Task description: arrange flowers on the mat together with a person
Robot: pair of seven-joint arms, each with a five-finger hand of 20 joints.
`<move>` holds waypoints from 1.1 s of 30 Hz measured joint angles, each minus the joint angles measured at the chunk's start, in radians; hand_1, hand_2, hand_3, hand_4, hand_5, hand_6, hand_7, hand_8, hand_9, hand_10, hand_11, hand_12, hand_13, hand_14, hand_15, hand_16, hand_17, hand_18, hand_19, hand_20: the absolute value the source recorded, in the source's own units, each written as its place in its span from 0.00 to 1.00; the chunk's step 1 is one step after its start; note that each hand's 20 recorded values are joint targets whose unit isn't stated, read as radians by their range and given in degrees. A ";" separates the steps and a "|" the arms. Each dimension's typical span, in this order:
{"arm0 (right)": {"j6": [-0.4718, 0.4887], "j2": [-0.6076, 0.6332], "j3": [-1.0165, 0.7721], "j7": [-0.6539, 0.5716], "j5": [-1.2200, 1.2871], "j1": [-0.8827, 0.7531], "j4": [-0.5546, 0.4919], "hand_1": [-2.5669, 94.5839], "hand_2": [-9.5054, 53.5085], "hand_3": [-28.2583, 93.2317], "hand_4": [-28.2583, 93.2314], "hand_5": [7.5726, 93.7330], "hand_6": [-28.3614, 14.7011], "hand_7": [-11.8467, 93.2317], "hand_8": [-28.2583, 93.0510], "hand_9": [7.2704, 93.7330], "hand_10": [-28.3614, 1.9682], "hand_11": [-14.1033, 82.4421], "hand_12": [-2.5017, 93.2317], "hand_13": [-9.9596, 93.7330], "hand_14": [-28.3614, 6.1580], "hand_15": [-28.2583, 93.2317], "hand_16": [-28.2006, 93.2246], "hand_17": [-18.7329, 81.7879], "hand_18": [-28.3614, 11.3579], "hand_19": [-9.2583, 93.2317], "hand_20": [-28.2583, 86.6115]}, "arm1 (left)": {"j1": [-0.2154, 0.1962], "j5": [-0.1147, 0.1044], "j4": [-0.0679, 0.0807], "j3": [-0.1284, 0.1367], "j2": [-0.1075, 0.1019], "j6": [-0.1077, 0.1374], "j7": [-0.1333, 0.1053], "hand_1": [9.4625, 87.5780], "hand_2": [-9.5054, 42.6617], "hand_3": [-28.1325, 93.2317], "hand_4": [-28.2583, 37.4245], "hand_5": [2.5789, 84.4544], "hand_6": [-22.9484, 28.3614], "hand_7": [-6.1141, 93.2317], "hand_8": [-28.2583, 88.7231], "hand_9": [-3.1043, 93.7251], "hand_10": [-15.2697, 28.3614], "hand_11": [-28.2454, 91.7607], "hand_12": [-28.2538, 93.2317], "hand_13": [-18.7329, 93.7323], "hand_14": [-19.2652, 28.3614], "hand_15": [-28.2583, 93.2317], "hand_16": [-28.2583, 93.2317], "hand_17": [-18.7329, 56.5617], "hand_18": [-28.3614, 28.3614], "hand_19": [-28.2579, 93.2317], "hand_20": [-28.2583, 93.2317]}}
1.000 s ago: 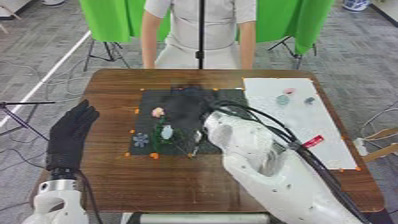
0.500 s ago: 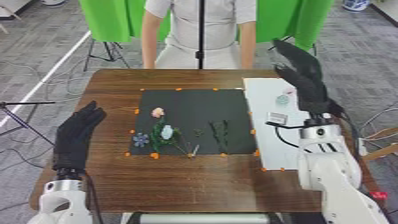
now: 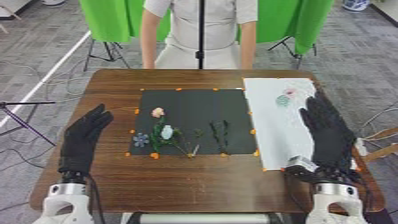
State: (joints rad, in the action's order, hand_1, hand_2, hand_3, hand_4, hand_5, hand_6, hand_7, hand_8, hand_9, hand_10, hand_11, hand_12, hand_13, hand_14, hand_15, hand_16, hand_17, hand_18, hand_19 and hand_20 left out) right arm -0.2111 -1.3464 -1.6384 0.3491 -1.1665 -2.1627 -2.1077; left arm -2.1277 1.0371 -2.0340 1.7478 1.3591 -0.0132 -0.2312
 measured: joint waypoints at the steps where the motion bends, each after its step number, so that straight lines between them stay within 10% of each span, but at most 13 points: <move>1: -0.011 -0.004 -0.007 -0.004 -0.002 -0.006 0.000 0.07 0.23 0.87 0.06 0.35 0.50 0.19 0.15 0.38 0.52 0.18 0.09 0.35 0.66 0.29 0.24 0.35 0.60 0.08 0.42 | -0.001 0.000 0.000 0.000 0.000 0.000 0.000 0.20 0.21 0.76 0.12 0.55 0.54 0.14 0.19 0.50 0.67 0.33 0.34 0.48 0.72 0.32 0.23 0.36 0.63 0.25 0.37; 33: 0.180 -0.045 -0.031 -0.120 0.003 0.042 0.010 0.07 0.23 0.86 0.07 0.34 0.49 0.17 0.16 0.35 0.44 0.18 0.09 0.33 0.57 0.31 0.22 0.34 0.53 0.09 0.41 | 0.075 0.003 -0.004 -0.069 -0.002 -0.042 -0.017 0.20 0.19 0.76 0.13 0.54 0.53 0.15 0.19 0.50 0.64 0.33 0.34 0.48 0.72 0.32 0.23 0.32 0.71 0.26 0.36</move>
State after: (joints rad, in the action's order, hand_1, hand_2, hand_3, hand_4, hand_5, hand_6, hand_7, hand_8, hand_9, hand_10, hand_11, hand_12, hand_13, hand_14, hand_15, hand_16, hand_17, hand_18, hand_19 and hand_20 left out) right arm -0.0309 -1.3919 -1.6690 0.2287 -1.1639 -2.1209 -2.0978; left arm -2.0524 1.0405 -2.0378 1.6792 1.3574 -0.0555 -0.2479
